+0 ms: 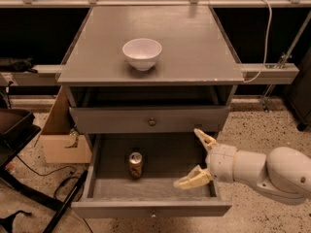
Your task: Pick orange can from middle drawer and place on counter
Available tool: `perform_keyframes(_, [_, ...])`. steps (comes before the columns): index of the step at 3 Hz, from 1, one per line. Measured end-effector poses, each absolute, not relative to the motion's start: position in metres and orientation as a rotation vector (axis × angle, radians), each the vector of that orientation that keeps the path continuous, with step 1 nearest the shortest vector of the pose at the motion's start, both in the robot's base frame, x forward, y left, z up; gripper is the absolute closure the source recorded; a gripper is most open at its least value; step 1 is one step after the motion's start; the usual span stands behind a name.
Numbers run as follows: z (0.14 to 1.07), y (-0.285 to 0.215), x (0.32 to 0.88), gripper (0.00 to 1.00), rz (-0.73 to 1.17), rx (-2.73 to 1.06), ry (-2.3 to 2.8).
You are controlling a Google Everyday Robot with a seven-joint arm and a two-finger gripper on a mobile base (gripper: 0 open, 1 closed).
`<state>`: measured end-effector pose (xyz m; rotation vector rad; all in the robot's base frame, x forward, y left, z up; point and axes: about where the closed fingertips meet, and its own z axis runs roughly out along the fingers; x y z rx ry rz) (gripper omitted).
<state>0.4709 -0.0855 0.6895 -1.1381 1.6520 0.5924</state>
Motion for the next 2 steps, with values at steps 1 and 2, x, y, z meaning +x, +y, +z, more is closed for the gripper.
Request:
perform_keyframes(1, [0.673,-0.075,0.481,0.00,0.600,-1.182,1.677])
perform_keyframes(2, [0.625,-0.061,0.490,0.00,0.677,-1.176,1.703])
